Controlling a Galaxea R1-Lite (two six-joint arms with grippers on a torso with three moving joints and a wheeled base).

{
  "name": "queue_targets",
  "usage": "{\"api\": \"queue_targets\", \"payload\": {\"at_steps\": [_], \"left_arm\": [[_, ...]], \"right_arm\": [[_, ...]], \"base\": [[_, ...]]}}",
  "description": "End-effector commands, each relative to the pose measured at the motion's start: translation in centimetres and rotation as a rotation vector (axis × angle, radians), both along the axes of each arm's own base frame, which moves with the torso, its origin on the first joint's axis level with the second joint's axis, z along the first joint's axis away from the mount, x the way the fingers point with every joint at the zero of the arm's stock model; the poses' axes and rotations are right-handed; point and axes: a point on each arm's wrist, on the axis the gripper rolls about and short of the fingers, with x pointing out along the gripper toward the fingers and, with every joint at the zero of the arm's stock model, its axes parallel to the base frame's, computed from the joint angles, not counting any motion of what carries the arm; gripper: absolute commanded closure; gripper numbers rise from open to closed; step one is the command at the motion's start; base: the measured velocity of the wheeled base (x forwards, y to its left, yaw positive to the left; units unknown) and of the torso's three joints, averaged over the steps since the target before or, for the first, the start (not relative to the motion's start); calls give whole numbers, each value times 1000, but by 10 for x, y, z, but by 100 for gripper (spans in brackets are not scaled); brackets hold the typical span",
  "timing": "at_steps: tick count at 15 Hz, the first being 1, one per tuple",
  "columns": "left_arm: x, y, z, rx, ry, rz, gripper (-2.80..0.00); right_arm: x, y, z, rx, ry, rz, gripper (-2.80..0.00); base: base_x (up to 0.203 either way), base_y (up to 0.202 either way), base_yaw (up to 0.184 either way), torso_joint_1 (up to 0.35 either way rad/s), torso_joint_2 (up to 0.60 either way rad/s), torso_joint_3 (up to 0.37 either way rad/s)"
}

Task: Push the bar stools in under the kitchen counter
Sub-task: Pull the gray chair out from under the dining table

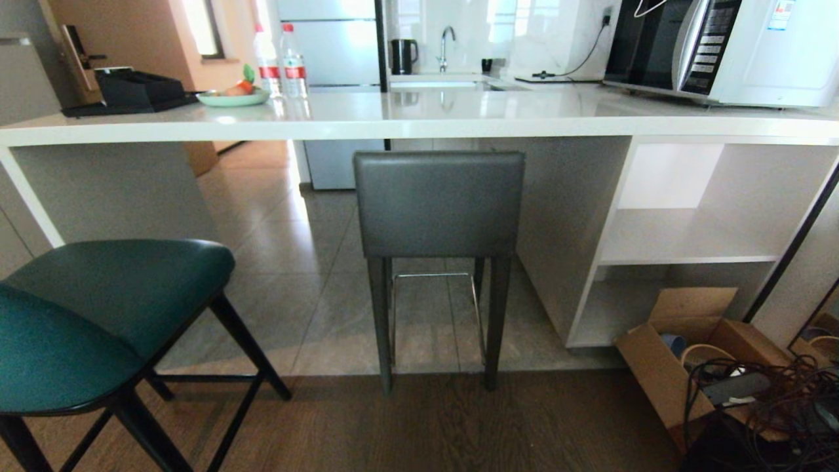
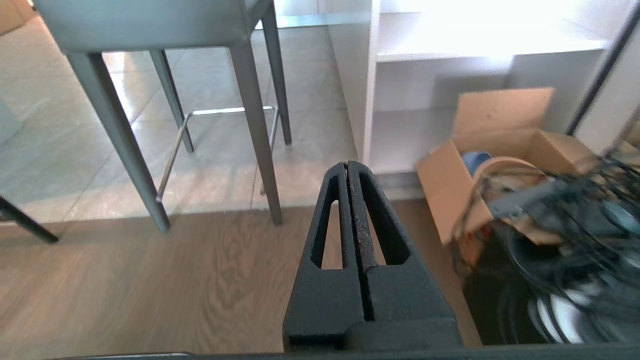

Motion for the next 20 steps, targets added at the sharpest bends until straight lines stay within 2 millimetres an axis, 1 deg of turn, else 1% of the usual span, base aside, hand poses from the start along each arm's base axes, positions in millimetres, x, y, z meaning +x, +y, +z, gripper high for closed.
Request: {"api": "queue_targets", "payload": {"at_steps": [1,20], "left_arm": [[0,0,0,0,1,1,0],[0,0,0,-13,2,9,0]], "right_arm": [[0,0,0,0,1,0,0],[0,0,0,0,1,0,0]], "base": [[206,0,2,3,11,-3],[194,0,1,3,3,3]]}}
